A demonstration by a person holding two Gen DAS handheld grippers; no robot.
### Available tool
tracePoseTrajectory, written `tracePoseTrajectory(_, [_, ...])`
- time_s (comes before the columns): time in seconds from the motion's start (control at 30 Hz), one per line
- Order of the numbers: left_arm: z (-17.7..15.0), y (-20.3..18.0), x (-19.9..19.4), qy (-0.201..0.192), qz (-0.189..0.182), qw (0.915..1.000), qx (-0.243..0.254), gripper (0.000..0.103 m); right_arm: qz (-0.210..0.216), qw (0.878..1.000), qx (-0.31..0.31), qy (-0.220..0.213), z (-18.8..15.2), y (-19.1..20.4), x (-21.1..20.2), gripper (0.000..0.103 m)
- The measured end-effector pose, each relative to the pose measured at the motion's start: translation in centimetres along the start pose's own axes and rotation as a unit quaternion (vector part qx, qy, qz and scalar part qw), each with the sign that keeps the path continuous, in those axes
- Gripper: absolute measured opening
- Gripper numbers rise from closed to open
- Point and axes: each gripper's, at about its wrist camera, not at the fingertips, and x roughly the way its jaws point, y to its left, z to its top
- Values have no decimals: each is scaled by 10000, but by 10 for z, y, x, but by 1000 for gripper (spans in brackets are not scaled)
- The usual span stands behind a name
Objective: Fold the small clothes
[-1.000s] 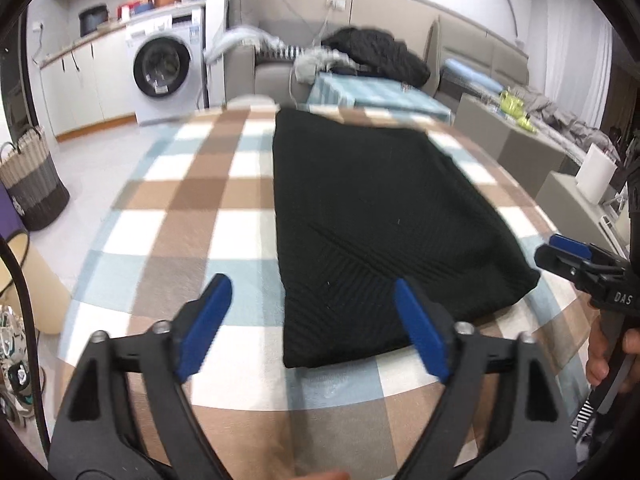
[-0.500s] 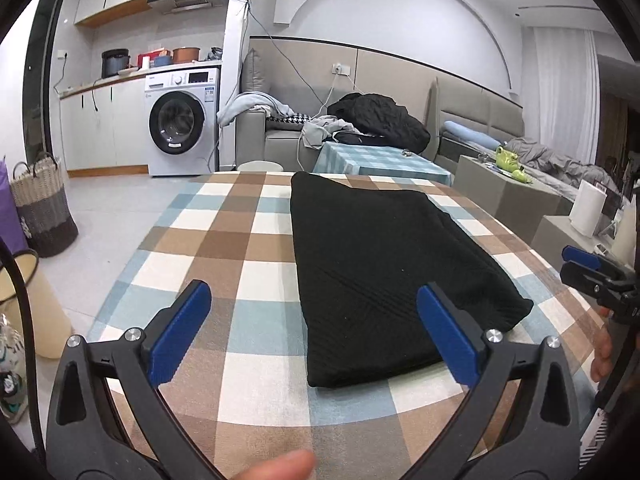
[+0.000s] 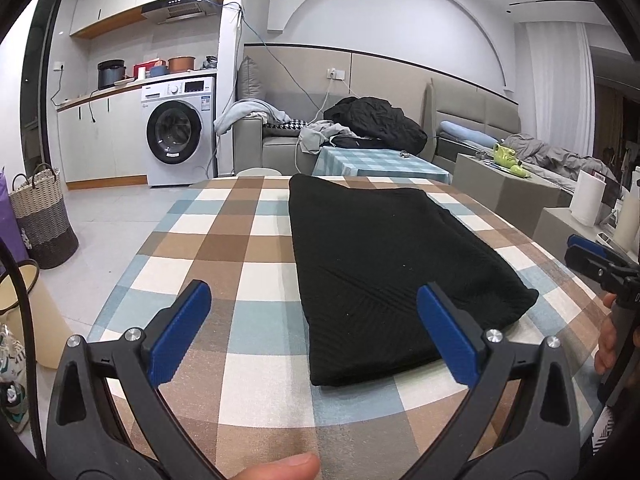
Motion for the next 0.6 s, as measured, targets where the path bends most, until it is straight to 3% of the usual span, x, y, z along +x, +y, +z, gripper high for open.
tracePoseTrajectory(0.6, [-2, 5, 3, 33, -35, 10000, -58, 102, -127, 9997, -71, -173, -1, 3, -6, 103])
